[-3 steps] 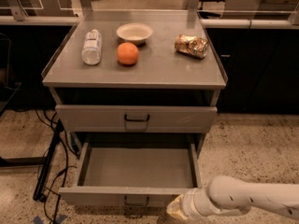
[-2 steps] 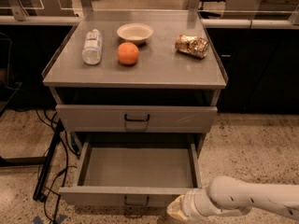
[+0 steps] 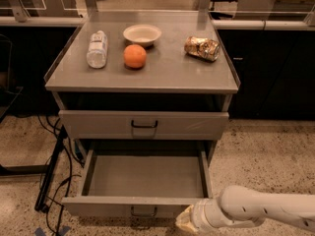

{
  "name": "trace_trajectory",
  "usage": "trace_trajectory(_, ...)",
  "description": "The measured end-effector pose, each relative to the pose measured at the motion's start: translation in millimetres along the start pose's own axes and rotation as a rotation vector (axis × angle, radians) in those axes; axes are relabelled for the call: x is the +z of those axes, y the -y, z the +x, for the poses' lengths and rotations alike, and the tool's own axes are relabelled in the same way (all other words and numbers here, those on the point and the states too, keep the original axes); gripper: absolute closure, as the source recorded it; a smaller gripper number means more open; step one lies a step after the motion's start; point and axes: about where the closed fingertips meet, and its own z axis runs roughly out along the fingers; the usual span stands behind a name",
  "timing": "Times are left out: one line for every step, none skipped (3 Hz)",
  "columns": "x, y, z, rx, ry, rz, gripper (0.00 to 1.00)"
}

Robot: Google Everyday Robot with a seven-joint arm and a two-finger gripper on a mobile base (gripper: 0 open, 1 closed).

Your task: Close middle drawer

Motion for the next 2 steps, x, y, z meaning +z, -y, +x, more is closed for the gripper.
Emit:
trace_trajectory(8.1,14.6,-15.3,-0.041,0.001,0.01,0.04)
trace_trajectory(19.0,21.4,-26.3,-0.053,0.007,-0.003,0.03)
